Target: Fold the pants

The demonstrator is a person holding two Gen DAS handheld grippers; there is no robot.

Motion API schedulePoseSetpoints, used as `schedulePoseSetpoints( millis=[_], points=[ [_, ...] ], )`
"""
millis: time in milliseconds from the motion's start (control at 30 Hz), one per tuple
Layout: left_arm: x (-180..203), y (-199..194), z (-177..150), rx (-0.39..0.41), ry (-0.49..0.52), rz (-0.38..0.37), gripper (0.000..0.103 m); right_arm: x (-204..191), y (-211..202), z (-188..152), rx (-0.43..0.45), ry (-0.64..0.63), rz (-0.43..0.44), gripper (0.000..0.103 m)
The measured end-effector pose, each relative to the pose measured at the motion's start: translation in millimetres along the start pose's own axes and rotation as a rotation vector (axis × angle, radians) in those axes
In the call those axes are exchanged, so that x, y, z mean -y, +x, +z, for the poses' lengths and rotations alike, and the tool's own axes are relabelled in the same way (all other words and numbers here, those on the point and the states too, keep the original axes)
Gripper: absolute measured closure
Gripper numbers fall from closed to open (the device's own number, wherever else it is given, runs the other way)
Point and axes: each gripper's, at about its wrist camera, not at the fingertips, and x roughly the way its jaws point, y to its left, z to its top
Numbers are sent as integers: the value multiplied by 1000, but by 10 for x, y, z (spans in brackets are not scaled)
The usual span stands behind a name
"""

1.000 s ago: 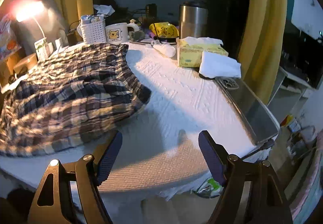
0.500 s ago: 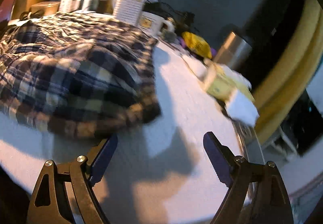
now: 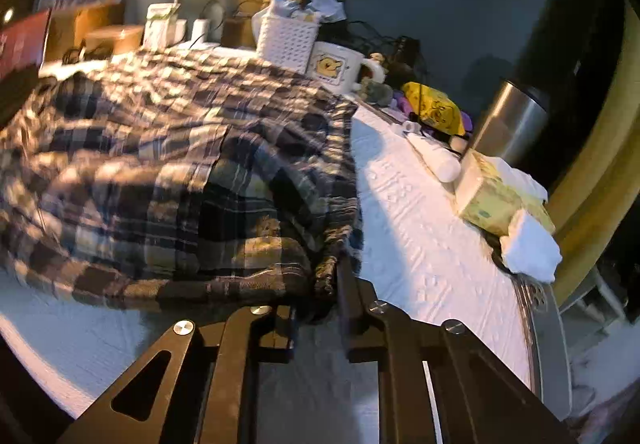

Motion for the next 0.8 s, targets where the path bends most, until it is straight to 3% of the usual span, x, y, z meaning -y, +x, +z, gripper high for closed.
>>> schedulePoseSetpoints(
  millis=[100,467,800],
  points=[
    [0,-117,60,33,-4,7,101,51,-96,12,16,38,11,89],
    [-77,-734,543,289,-31,25,101,201,-525,243,116,107,4,90],
    [-236,-987,834,408,-45,53,101,348,-669,534,187,155,12,90]
  ],
)
